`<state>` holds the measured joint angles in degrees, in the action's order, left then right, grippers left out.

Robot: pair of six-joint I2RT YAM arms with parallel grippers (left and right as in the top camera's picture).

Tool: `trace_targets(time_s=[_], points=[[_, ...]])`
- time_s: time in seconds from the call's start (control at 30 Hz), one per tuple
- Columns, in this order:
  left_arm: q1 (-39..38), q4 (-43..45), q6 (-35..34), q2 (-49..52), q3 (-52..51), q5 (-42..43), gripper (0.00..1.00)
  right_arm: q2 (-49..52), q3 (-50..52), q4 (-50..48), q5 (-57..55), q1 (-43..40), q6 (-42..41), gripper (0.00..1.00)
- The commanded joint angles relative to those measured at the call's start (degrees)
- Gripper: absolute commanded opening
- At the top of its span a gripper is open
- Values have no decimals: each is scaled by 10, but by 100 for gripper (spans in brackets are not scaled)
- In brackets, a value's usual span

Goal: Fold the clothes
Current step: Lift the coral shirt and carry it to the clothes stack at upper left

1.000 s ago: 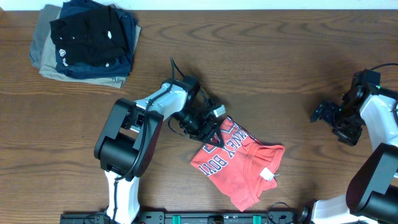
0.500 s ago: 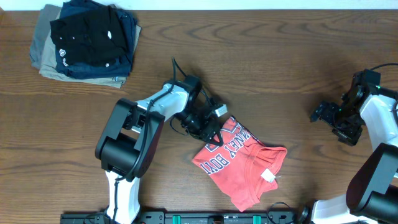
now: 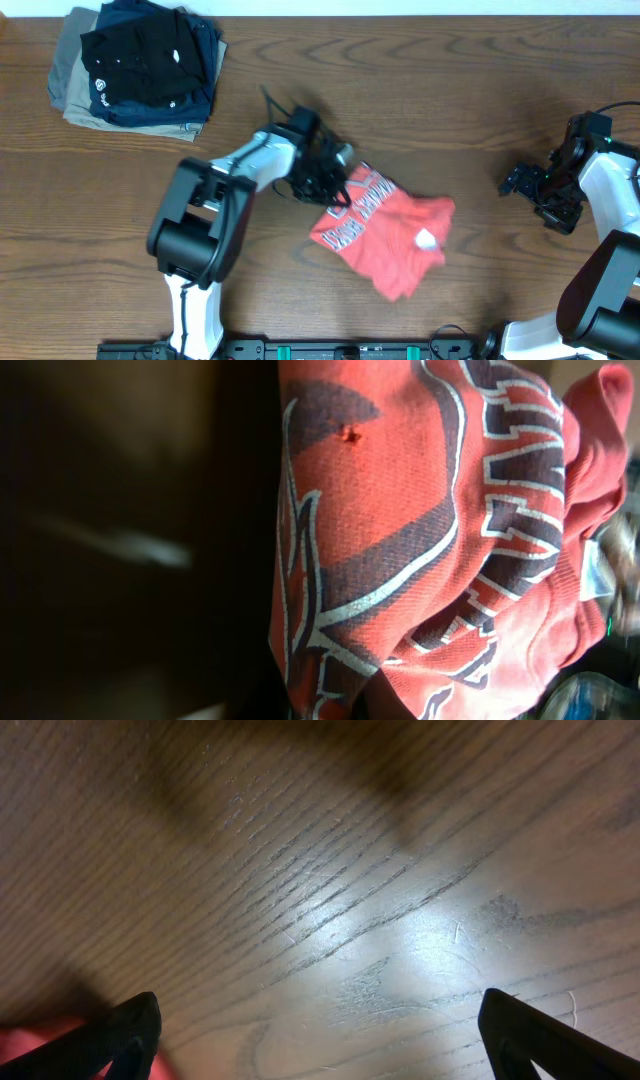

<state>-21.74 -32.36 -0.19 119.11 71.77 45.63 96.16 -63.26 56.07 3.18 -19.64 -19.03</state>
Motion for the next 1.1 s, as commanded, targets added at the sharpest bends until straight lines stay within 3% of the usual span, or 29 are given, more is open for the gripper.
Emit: trace_targets(time_s=[0.0,0.2,0.43,0.63,0.83,1.07], points=[[70,24,-51,11,-3,-154,6,1,-8,0,0,-2,4,99],[163,55,-50,11,7,-196,6,1,-8,0,0,-2,4,99],[246,40,-29,11,103,-230,6,1,-8,0,0,-2,4,99],[262,-2,19,11,221,-334,6,1,-8,0,0,-2,4,99],[262,-40,13,11,334,-339,6,1,-8,0,0,-2,4,99],[266,-33,-23,10,389,-346,6,1,-8,0,0,-2,4,99]])
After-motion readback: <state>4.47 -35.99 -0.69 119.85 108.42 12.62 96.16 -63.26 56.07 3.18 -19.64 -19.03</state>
